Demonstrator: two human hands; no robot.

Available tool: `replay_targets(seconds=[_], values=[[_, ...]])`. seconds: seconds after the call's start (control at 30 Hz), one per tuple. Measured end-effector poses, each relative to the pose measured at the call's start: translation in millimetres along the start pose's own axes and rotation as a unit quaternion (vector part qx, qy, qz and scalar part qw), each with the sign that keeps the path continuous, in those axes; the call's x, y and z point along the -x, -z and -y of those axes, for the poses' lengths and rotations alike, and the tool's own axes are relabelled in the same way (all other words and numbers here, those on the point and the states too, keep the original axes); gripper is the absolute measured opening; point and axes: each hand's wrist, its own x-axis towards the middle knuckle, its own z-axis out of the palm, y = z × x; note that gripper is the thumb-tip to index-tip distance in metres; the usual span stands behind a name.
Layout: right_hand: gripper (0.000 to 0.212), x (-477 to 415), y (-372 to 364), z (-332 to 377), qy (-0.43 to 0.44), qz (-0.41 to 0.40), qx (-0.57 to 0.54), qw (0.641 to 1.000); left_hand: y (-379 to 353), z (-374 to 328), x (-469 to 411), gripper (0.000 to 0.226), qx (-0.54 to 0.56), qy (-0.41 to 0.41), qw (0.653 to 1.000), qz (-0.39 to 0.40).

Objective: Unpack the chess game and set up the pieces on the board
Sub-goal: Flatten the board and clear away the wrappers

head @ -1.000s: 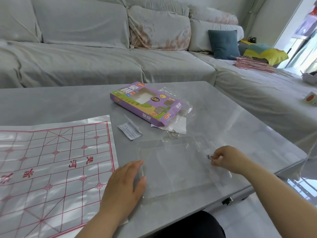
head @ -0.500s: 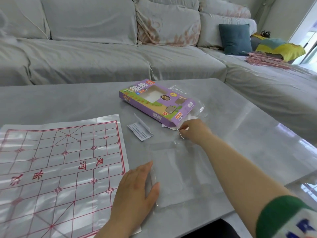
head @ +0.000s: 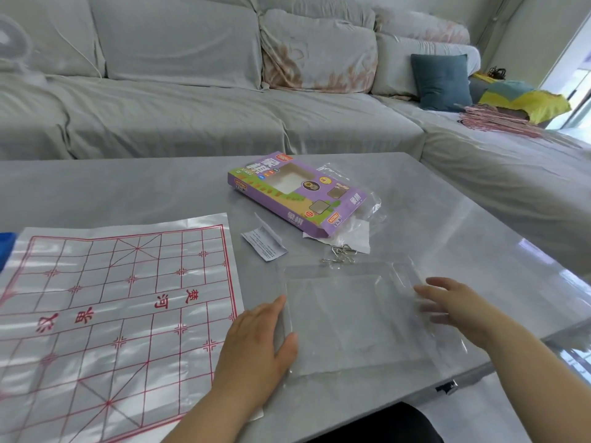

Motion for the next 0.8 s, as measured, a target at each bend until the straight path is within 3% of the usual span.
replay_targets(seconds=[0.13,0.23,0.33,0.43,0.5,0.57,0.63,0.7,0.8], values=[[0.022,5.9,8.2,-6.6,-0.006,0.081,-0.056,0.995,-1.5,1.1,-0.8,0.091,0.002,0.003,1.000,0.026],[0.015,11.2,14.3,-10.8,-0.014,0.116,-0.132,0.984,5.0,-3.6,-0.1,0.059,0.035,0.012,0.999,0.034],[0.014,17.9,21.4,-9.0,0.008,0.110,-0.157,0.981,14.1,-4.6,-2.6,0.052,0.081,0.019,0.996,0.019],[0.024,18.0,32.7,-3.8,0.033,0.096,-0.187,0.977,29.6,-3.1,-3.7,0.047,0.115,0.026,0.993,-0.015],[0.027,16.2,40.5,2.1,0.049,0.090,-0.224,0.969,40.8,-1.0,-4.1,0.042,0.102,0.046,0.992,-0.055],[0.044,13.1,44.5,7.6,0.063,0.093,-0.240,0.964,48.6,3.1,-4.8,0.038,0.056,0.072,0.990,-0.107],[0.057,11.0,42.4,16.1,0.070,0.095,-0.244,0.963,50.2,9.8,-8.4,0.037,-0.019,0.090,0.990,-0.108],[0.067,0.2,35.6,20.2,0.080,0.079,-0.258,0.960,49.1,20.4,-10.3,0.037,-0.088,0.091,0.990,-0.058],[0.010,-16.9,19.9,27.4,0.070,0.073,-0.308,0.946,50.2,42.3,-14.3,0.036,-0.145,0.021,0.988,-0.054]])
